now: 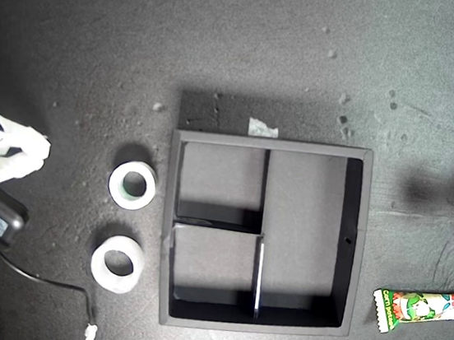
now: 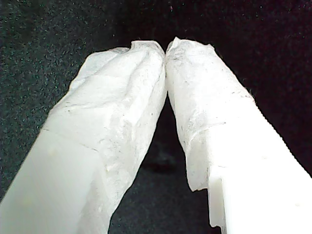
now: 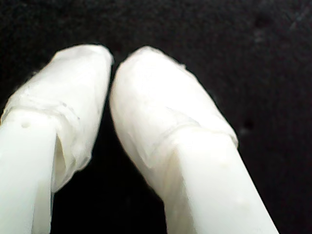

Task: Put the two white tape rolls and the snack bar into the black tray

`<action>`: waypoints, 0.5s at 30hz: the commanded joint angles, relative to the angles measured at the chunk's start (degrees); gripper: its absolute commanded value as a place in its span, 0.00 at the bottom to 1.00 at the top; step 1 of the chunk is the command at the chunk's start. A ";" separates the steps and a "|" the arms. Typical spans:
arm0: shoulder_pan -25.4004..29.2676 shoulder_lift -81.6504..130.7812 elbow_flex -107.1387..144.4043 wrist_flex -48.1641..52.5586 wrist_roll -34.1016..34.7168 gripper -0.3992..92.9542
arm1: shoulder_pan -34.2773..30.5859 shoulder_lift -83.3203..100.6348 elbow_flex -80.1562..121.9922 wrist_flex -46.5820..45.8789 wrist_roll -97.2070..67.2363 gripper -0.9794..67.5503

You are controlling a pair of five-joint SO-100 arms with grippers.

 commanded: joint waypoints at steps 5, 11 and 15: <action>-0.26 2.81 3.25 2.02 -0.44 0.01 | -3.34 -0.09 0.62 0.26 -11.16 0.02; -12.57 2.90 3.25 2.02 0.70 0.01 | -5.01 0.00 0.62 -2.90 -2.11 0.02; -30.41 2.99 3.25 2.02 0.53 0.01 | -4.31 0.00 0.62 -7.47 -2.90 0.01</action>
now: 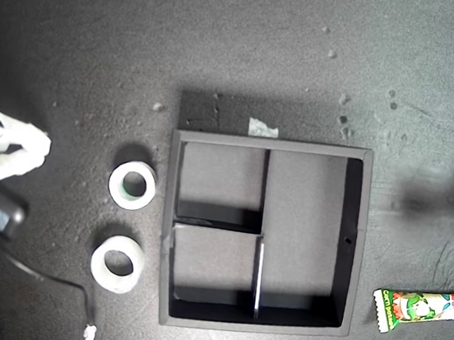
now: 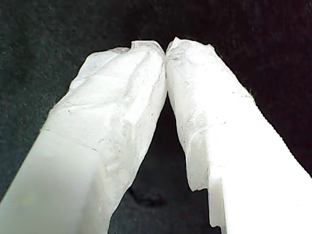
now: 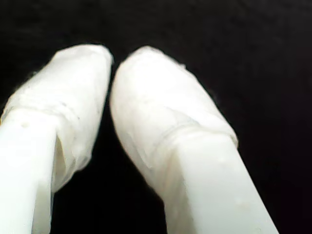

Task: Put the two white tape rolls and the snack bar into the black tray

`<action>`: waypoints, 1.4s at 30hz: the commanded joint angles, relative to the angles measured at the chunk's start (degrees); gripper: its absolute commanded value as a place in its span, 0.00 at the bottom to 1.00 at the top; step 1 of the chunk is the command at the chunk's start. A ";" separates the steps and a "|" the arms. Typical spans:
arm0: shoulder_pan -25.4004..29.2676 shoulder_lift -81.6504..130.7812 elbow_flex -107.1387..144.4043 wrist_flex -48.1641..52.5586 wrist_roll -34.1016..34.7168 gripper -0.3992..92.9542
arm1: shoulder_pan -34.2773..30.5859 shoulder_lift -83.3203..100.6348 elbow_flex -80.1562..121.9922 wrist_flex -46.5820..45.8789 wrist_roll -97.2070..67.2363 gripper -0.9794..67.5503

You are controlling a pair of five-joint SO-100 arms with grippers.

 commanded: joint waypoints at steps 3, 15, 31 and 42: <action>-20.57 3.25 3.25 2.11 0.00 0.01 | 0.62 0.18 0.62 -4.57 -3.87 0.01; -27.33 3.43 3.25 2.11 0.53 0.01 | 1.14 0.18 0.62 -3.87 -5.89 0.01; -7.73 2.81 3.25 -17.14 -7.65 0.20 | -4.13 0.18 0.62 -24.79 -18.63 0.01; 11.07 2.90 3.25 -32.52 9.23 0.01 | -14.24 0.18 0.62 -38.94 -32.08 0.01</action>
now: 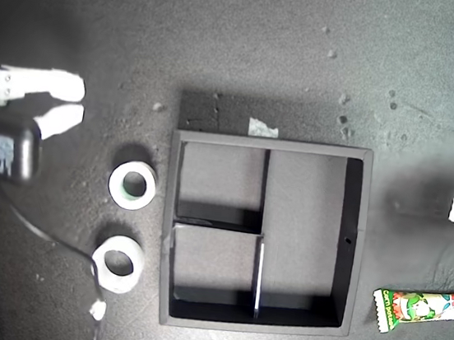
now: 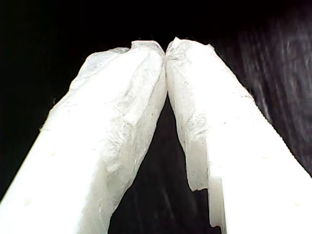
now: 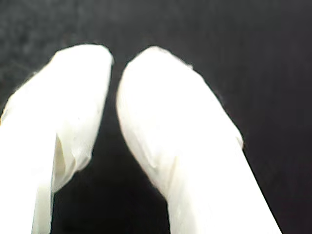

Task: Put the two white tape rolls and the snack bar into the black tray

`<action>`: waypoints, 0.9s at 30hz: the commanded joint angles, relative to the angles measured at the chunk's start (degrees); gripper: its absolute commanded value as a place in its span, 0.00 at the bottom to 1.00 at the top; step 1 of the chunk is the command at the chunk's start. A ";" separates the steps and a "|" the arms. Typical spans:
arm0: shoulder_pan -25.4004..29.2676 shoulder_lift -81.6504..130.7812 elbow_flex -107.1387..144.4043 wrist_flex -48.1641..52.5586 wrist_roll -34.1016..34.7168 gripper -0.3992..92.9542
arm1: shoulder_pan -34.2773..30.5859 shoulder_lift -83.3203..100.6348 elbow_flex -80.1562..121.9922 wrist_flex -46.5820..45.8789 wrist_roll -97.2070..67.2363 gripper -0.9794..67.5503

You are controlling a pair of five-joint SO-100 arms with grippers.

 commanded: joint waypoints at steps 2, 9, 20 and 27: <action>8.61 2.11 3.25 -13.89 15.21 0.02 | 0.00 0.18 0.62 -4.31 -21.80 0.01; 11.51 2.11 0.53 -29.97 20.39 0.24 | 3.96 0.18 0.62 -0.44 21.71 0.01; 16.44 -49.31 -50.10 -2.37 22.15 0.23 | 8.35 0.18 0.62 6.33 46.23 0.01; 19.42 -71.10 -57.39 2.90 18.98 0.23 | 8.88 0.18 0.62 2.20 31.82 0.01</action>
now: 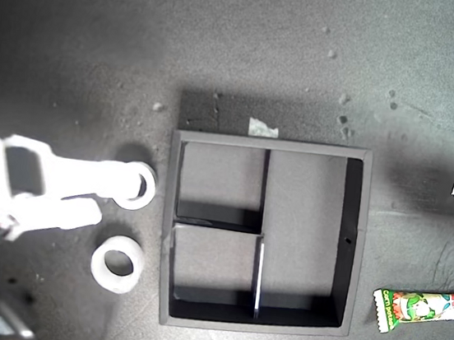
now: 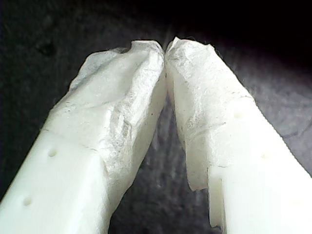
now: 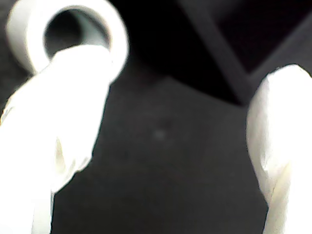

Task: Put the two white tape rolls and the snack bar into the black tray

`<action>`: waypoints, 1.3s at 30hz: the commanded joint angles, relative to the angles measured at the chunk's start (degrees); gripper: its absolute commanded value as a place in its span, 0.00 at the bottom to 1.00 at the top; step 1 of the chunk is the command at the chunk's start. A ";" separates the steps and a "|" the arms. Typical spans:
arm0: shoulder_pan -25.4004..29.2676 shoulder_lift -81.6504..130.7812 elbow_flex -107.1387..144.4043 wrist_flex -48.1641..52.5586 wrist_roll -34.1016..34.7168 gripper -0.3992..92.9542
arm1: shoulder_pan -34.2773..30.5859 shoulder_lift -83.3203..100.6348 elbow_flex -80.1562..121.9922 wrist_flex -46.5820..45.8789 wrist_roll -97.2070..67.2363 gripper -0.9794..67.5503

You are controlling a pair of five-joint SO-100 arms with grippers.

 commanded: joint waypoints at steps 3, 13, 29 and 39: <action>3.52 -10.72 -4.04 2.81 -4.39 0.22 | -1.05 0.18 0.62 -1.93 -8.61 0.01; 4.83 -17.75 -4.66 -0.09 -5.27 0.21 | -2.72 0.18 0.62 -2.46 -11.43 0.01; 2.81 -28.48 -7.91 -3.87 -3.60 0.19 | -4.04 0.18 0.62 -1.05 -11.43 0.01; -0.44 -34.37 -13.45 2.55 -7.38 0.02 | -2.99 0.18 0.62 1.23 1.85 0.01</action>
